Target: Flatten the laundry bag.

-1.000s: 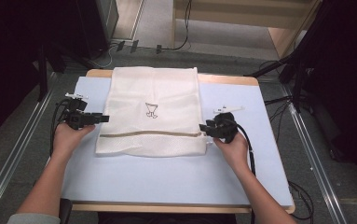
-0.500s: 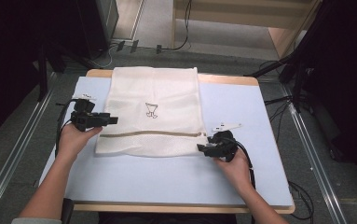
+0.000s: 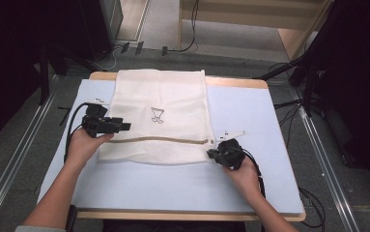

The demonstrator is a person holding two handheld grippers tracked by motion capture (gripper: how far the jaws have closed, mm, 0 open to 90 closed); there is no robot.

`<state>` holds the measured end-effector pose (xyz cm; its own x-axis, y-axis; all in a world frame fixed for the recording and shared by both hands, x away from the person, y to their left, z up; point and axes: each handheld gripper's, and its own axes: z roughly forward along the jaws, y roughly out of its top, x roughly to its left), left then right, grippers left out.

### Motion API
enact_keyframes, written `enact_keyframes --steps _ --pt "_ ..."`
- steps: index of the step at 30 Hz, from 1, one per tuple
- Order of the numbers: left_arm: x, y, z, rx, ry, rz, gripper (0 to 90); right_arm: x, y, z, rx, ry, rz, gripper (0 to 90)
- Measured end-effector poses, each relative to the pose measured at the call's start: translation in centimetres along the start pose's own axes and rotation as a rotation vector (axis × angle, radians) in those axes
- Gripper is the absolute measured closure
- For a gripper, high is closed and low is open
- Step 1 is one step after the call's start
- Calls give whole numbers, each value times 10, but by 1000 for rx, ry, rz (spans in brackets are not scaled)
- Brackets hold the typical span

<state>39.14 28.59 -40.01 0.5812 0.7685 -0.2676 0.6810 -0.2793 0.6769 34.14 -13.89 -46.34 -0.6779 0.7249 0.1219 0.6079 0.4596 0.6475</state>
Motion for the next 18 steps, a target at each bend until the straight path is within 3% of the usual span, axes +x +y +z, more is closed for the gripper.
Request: enact_keyframes --steps 12,16,18 --pt "-26 7 13 18 -46 65 482 12 -24 -23 26 19 -6 886" --pt "-34 9 17 23 -56 87 480 10 -38 -33 29 56 9 820" --pt "-36 10 18 21 -62 90 478 8 -37 -38 -7 69 19 756"
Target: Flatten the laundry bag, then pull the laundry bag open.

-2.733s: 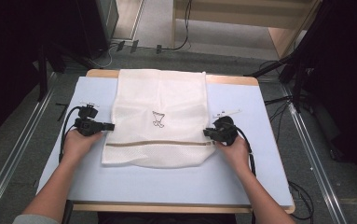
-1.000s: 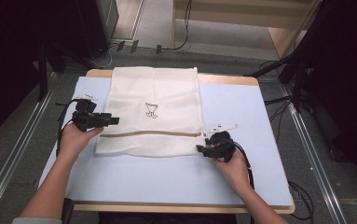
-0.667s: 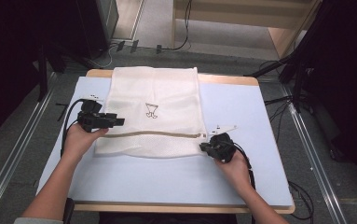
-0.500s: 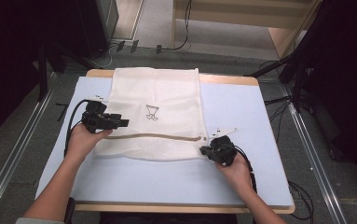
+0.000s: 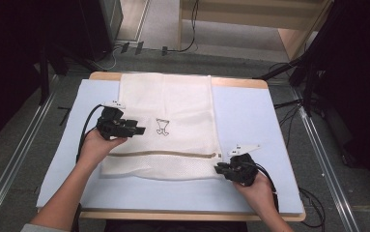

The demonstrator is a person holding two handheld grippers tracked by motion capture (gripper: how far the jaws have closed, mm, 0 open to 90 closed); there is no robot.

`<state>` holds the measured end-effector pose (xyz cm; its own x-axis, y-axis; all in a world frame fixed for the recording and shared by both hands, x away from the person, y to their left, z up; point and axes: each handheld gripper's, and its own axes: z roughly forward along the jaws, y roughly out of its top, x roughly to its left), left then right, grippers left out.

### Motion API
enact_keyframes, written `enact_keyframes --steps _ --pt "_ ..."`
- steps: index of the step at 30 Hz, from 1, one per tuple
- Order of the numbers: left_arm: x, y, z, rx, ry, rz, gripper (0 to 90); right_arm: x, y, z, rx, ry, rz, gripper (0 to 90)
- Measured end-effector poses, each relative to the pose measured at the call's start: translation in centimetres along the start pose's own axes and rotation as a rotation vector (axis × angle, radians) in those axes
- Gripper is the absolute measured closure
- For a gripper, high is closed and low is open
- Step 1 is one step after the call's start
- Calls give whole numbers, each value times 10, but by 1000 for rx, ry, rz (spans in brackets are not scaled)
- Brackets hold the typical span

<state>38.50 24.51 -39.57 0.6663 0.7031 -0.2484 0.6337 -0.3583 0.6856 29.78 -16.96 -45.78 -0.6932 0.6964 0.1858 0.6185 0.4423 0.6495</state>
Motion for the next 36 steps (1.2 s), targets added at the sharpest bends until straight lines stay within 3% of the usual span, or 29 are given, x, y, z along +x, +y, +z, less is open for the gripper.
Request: enact_keyframes --steps 3,6,9,15,25,36 --pt "-2 1 2 5 -1 5 474 -4 4 -8 -63 -11 22 741" --pt "-2 0 4 10 0 5 471 -9 7 -11 -88 -20 34 755" --pt "-4 1 5 10 -3 9 465 -20 16 -9 -118 -42 81 823" --pt "-4 1 6 14 -5 10 460 -29 25 9 -85 -60 78 895" --pt "-7 1 9 25 -8 14 454 -36 31 27 -44 -65 88 900" --pt "-18 3 15 30 -30 24 455 -38 26 29 -43 -13 113 900"
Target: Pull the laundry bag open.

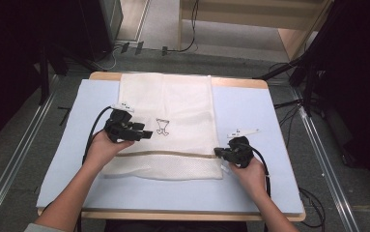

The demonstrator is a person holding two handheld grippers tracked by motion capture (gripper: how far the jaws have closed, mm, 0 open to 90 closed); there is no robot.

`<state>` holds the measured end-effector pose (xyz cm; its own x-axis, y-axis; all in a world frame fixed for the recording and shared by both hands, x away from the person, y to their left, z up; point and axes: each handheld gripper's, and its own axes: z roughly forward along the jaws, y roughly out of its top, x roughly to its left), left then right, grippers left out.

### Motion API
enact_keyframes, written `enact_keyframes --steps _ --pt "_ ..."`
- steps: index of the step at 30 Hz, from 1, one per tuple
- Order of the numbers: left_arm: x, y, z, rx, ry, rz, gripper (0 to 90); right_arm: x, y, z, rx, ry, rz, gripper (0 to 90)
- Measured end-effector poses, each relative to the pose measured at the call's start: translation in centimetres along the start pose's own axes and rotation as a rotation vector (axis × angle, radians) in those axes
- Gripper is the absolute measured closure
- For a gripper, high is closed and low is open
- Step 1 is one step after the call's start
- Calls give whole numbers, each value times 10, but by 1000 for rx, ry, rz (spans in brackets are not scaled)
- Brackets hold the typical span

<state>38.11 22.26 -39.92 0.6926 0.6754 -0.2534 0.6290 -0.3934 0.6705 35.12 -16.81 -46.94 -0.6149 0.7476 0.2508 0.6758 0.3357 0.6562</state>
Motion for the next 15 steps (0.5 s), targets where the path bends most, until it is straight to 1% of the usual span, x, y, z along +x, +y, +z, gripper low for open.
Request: enact_keyframes --steps 1,2,5,6,8,10,11,14,15 --pt "-2 1 1 5 -4 5 455 1 0 0 0 3 0 900" --pt "-5 1 2 6 -5 11 455 4 0 1 17 14 -10 900" --pt "-9 2 5 6 -13 20 456 10 -2 1 19 18 -20 900" --pt "-10 2 6 10 -13 24 457 11 -2 1 15 18 -33 900" --pt "-12 2 7 13 -20 28 458 14 -1 2 17 18 -40 900" --pt "-16 3 10 22 -20 36 460 16 0 3 18 14 -58 900" --pt "-18 3 13 27 -28 39 460 17 0 4 21 12 -66 900" --pt "-21 4 15 30 -36 43 465 16 1 4 16 13 -64 900" --pt "-25 5 18 29 -43 43 469 16 1 3 13 10 -59 900"
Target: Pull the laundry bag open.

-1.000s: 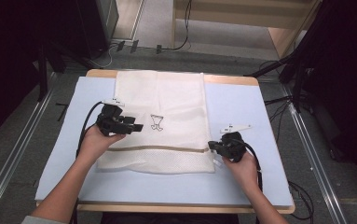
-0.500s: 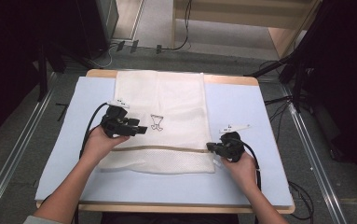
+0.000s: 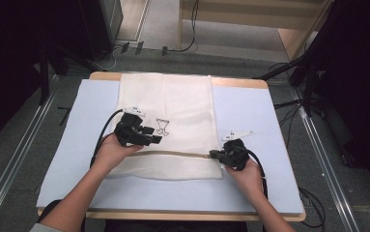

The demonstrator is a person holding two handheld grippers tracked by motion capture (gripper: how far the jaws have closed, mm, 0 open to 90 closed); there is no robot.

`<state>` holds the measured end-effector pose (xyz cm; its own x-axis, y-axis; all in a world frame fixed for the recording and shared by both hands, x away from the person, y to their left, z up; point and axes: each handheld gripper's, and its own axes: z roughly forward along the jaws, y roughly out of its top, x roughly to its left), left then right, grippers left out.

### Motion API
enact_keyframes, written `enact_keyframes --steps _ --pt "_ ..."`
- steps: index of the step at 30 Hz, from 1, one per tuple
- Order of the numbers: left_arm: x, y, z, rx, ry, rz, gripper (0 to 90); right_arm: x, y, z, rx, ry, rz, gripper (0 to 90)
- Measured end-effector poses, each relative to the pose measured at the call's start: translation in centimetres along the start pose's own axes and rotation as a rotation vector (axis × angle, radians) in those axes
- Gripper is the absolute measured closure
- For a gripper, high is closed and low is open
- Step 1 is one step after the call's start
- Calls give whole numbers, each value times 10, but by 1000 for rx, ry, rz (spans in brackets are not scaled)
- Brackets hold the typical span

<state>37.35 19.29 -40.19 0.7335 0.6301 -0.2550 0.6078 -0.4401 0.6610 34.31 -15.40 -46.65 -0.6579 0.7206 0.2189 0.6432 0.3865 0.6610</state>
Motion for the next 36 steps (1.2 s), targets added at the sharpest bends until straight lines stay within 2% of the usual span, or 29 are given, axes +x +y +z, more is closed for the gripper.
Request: enact_keyframes --steps 5,11,13,16,20,26,29,31,33,34,36 --pt "-11 4 8 1 -20 11 480 -3 0 -5 -12 -13 -9 900" --pt "-21 7 17 1 -54 15 506 -7 -3 -4 13 -36 -22 900" --pt "-23 8 19 3 -60 15 526 -7 -3 -4 12 -38 -25 900" --pt "-30 11 26 -4 -87 17 570 -6 -6 -1 -4 -42 -63 900" --pt "-37 14 33 -6 -112 21 628 -6 -9 -1 -17 -48 -60 900" --pt "-48 18 44 27 -110 46 688 -6 -10 -1 -28 -43 -52 900" --pt "-53 20 50 29 -116 61 712 -7 -10 -1 -29 -42 -51 900" --pt "-59 22 60 37 -129 86 720 -6 -10 -1 -28 -43 -50 900" --pt "-61 22 64 43 -127 86 742 -6 -10 -1 -28 -44 -55 900" --pt "-62 22 70 46 -133 73 757 -6 -10 -1 -28 -44 -55 900" --pt "-64 23 76 57 -131 80 781 -6 -10 -1 -27 -44 -52 900"
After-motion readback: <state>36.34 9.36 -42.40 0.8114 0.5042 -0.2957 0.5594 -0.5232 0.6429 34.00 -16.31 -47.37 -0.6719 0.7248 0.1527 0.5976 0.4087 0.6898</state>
